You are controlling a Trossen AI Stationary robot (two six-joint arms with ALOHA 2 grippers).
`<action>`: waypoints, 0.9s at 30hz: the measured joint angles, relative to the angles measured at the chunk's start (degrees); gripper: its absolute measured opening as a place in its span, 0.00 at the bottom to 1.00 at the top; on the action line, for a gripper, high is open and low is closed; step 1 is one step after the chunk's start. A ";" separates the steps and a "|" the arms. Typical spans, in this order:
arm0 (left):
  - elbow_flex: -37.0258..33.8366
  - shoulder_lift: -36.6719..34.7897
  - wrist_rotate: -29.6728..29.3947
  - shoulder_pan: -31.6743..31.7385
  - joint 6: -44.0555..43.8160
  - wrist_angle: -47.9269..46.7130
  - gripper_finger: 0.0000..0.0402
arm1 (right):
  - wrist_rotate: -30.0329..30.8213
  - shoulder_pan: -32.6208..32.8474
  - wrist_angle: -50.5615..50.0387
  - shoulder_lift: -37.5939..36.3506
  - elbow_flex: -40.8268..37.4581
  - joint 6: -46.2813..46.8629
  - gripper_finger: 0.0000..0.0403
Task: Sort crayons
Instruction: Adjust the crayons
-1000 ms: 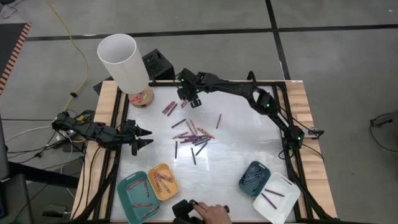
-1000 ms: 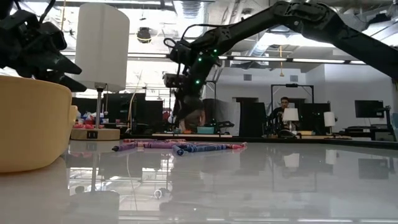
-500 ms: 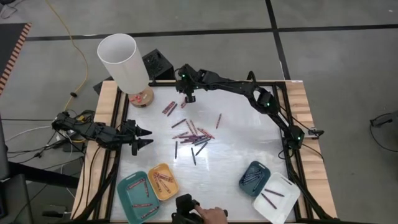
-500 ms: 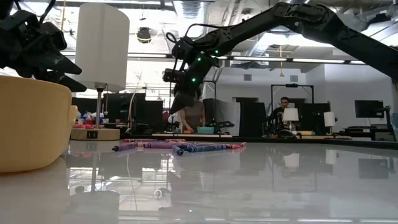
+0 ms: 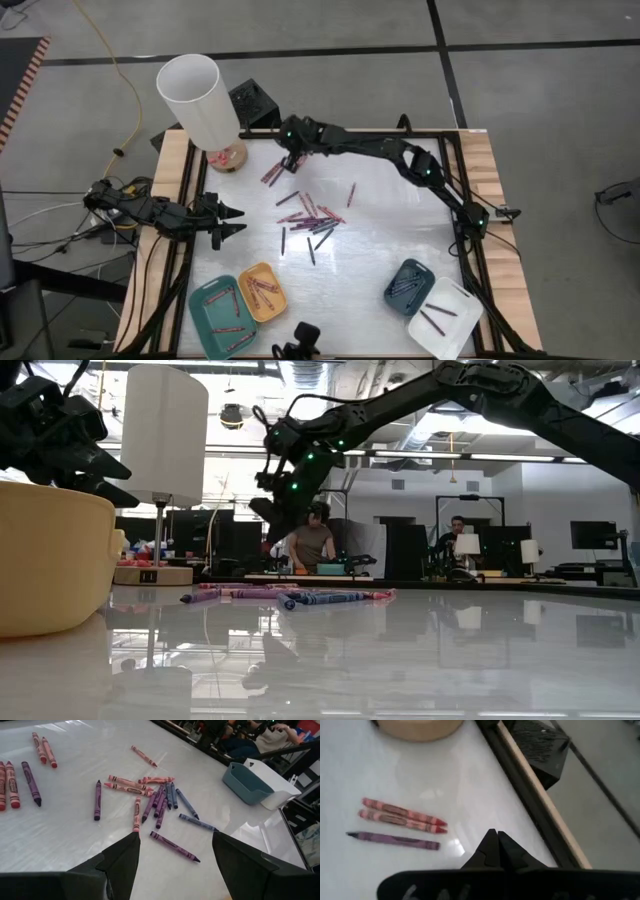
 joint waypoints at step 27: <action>0.00 0.01 0.04 0.00 -0.01 0.00 0.60 | 4.68 1.30 -4.79 1.92 0.08 15.31 0.00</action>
